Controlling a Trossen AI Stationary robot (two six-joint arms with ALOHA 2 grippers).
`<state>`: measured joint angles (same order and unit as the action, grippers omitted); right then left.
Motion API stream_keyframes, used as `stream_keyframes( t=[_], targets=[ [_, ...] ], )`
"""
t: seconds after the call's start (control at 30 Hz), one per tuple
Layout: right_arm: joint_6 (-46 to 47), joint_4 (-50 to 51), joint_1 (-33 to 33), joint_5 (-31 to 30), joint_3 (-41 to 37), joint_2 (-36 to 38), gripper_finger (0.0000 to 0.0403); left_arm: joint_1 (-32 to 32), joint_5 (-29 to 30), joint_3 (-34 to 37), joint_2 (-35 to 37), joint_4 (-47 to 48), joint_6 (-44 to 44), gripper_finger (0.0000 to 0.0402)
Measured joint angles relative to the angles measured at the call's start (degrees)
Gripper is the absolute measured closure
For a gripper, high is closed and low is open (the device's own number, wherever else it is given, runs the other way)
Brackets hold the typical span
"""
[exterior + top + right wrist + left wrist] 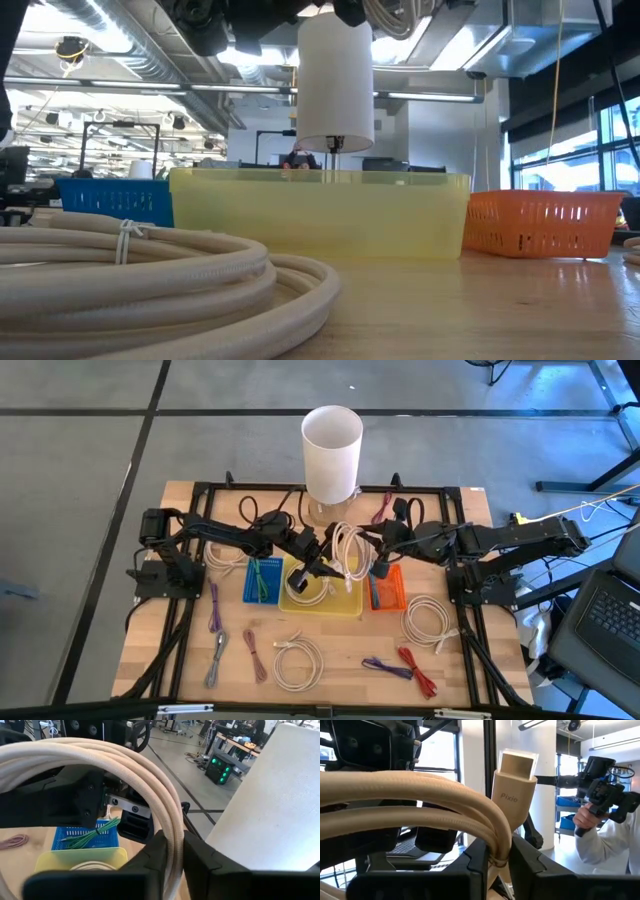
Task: Pick & Place USB Port
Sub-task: Put the light brown HDMI cable into the yellow bin
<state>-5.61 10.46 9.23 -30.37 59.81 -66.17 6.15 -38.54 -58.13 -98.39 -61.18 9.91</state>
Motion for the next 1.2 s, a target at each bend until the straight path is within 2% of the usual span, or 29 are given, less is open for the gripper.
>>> stream_keyframes(
  t=[0.3, 0.47, 0.57, 0.83, 0.97, 1.07, 1.2],
  targets=[
    [-5.6, 1.8, 0.3, -5.5, 0.0, 1.0, 0.0117, 0.3, -1.5, 0.0, 0.2, 3.3, -0.2, 0.0362],
    [-5.5, 5.7, 2.0, -12.1, 0.0, 3.2, 0.0045, 1.6, -2.2, -0.1, 2.8, 14.2, -0.4, 0.0362],
    [-3.9, 10.3, 3.6, -16.8, 0.0, 4.9, 0.0028, 2.2, -0.4, -0.1, 5.5, 23.1, -3.2, 0.0362],
    [2.0, 18.5, 6.0, -22.9, 0.0, 9.0, 0.0023, 2.0, 13.4, 0.0, 14.6, 50.5, -13.8, 0.0362],
    [4.9, 22.6, 6.1, -24.5, 0.0, 10.0, 0.0023, 1.4, 20.3, 0.0, 17.5, 57.5, -15.3, 0.0362],
    [6.8, 24.8, 6.1, -24.9, 0.0, 11.1, 0.0023, 1.0, 26.4, -0.7, 18.2, 64.1, -15.2, 0.0362],
    [8.2, 26.8, 6.0, -27.1, 0.0, 11.5, 0.0022, -1.1, 34.8, -5.7, 16.6, 76.2, -15.7, 0.0362]
  ],
)
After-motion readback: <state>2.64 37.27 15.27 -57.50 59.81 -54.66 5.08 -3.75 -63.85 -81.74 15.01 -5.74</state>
